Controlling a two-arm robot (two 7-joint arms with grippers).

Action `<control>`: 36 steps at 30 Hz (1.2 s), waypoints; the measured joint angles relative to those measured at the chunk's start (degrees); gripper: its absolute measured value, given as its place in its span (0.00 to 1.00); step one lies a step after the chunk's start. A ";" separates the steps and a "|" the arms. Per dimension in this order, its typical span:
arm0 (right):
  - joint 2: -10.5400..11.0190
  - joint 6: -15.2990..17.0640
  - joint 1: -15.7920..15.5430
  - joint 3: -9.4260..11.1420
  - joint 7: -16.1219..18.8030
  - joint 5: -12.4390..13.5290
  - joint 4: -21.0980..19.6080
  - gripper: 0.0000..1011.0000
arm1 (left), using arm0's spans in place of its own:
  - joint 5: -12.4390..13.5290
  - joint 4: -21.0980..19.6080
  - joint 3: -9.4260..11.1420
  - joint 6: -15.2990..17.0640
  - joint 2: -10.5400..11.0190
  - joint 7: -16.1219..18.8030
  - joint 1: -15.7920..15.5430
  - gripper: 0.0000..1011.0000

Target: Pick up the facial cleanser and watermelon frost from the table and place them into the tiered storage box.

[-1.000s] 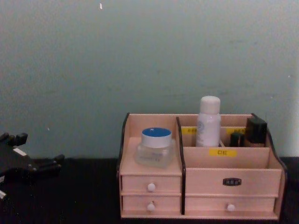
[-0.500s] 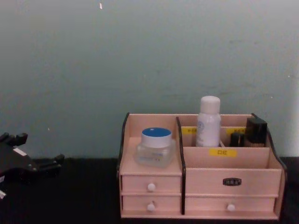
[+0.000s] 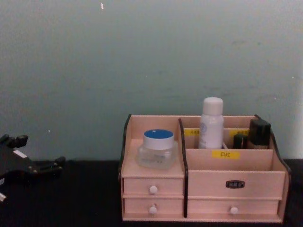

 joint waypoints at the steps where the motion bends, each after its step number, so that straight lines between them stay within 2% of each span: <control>1: 0.01 -0.01 0.00 0.00 0.00 0.01 -0.01 0.99 | 0.00 0.00 0.00 0.00 0.00 0.00 0.00 0.99; 36: 0.06 -0.03 0.00 0.00 0.00 0.07 -0.06 0.99 | 0.00 0.00 0.00 0.00 0.00 0.00 0.00 0.99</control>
